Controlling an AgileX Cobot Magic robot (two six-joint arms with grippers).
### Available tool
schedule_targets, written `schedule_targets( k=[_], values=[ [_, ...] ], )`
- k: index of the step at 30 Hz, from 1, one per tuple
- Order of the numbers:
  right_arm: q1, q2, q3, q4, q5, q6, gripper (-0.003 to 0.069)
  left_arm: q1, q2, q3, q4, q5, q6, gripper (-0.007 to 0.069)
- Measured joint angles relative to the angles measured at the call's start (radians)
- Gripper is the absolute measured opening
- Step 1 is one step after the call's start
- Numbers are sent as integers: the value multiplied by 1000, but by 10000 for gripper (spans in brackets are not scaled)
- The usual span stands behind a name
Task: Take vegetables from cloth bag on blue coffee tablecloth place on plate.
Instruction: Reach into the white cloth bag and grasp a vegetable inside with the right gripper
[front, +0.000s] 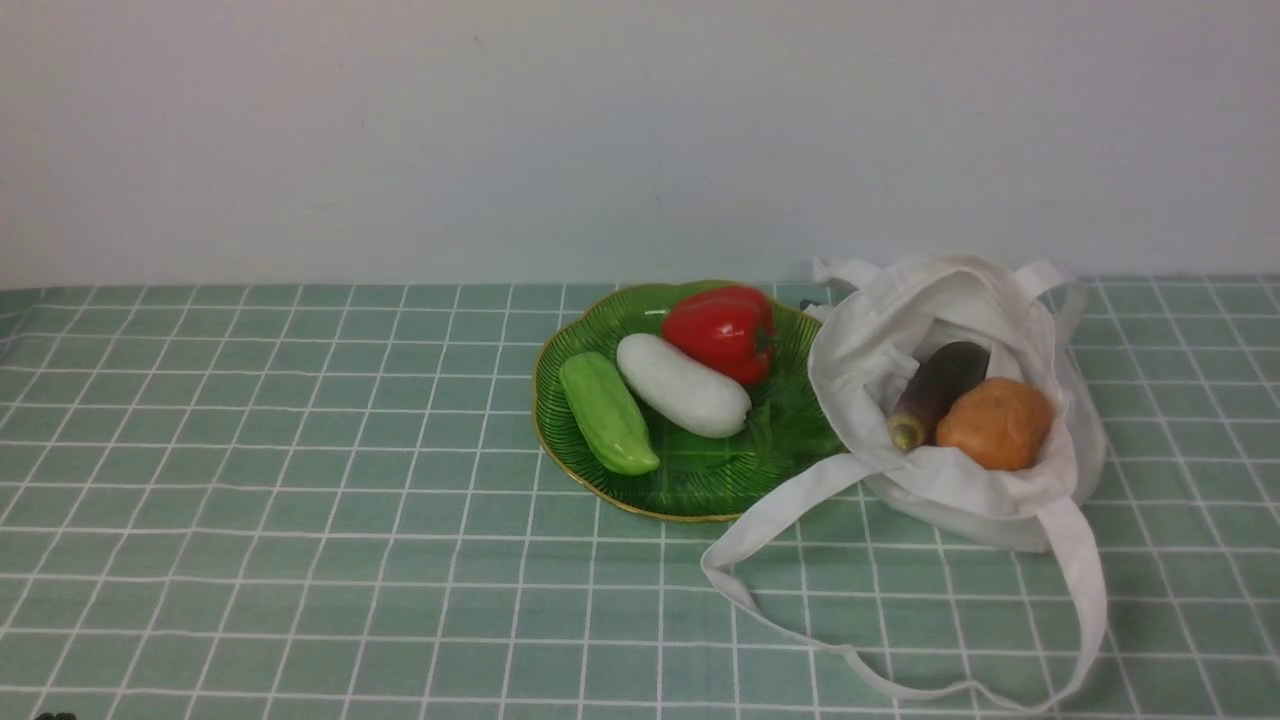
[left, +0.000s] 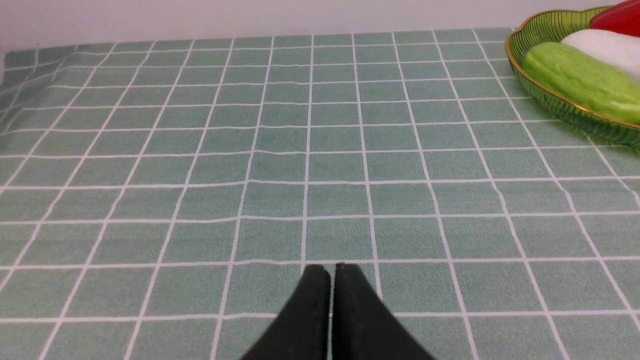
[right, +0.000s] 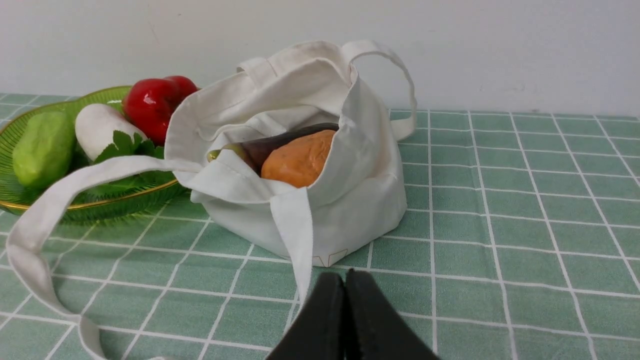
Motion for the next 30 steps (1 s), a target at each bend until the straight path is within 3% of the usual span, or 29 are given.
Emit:
schedule_targets(
  k=[16, 18, 19, 20, 23, 30],
  values=[
    [0, 0, -1, 39, 0, 30, -15, 0, 0, 0, 0, 0, 0, -8],
    [0, 0, 0, 167, -9, 108, -15, 0, 0, 0, 0, 0, 0, -8],
    [0, 0, 3, 349, -19, 209, -15, 0, 0, 0, 0, 0, 0, -8],
    [0, 0, 3, 434, -20, 245, -15, 0, 0, 0, 0, 0, 0, -8],
    [0, 0, 3, 613, -30, 277, -15, 0, 0, 0, 0, 0, 0, -8],
    [0, 3, -55, 680, 15, 139, -15, 0, 0, 0, 0, 0, 0, -8]
  ],
)
